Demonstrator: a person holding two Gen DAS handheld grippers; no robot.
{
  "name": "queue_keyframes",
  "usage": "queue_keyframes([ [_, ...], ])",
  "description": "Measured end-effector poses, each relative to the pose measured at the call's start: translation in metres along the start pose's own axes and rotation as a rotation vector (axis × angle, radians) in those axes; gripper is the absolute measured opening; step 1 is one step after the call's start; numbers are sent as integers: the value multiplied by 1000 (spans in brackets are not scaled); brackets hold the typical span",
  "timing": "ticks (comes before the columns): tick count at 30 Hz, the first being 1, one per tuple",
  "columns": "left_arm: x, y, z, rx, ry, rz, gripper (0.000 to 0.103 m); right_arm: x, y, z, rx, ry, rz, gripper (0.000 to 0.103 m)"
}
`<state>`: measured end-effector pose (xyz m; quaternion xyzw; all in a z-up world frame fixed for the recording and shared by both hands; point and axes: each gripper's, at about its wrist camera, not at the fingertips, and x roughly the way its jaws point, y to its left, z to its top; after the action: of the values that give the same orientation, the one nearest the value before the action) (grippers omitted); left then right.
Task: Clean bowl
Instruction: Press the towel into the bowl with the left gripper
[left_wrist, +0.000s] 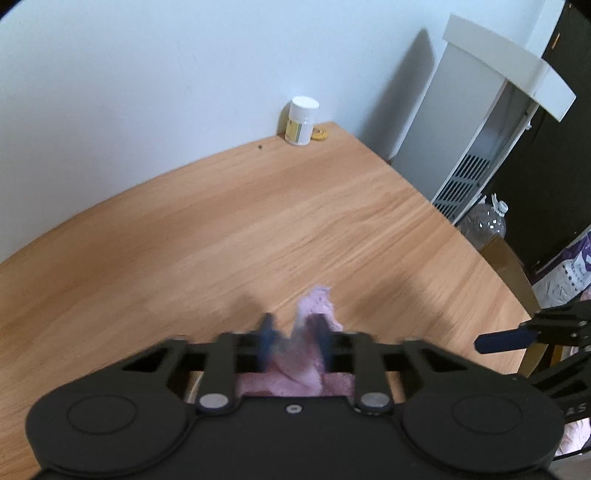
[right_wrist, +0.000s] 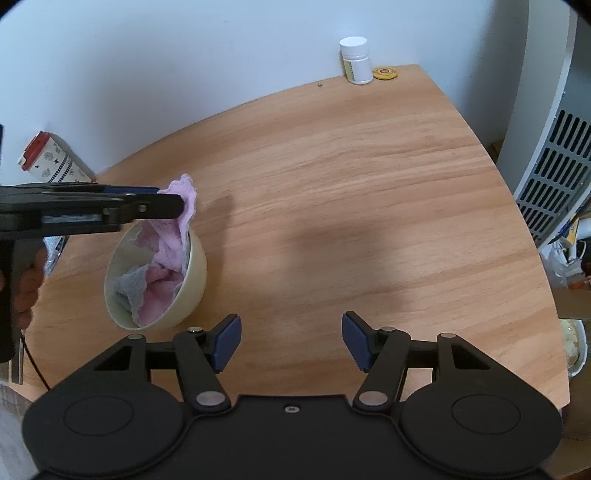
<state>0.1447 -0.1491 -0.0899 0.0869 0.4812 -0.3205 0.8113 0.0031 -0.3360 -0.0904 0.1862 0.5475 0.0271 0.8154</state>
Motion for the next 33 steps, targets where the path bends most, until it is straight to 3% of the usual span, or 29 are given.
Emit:
queue_keyframes([
  [6,-16,3,-6,-6,-4,-3,5,1,-1,1,4,6,6,66],
  [12,-21,3,-32,3,47,21,4,4,7,11,-27,-4,29,66],
  [23,16,5,-41,77,127,33,4,20,26,37,-42,-18,85,64],
  [25,20,8,-41,76,132,23,4,28,30,45,-35,-5,109,59],
  [29,19,10,-42,70,133,8,4,36,39,53,-45,11,145,59],
  [33,8,13,-44,50,119,-8,6,47,48,58,-71,40,164,44],
])
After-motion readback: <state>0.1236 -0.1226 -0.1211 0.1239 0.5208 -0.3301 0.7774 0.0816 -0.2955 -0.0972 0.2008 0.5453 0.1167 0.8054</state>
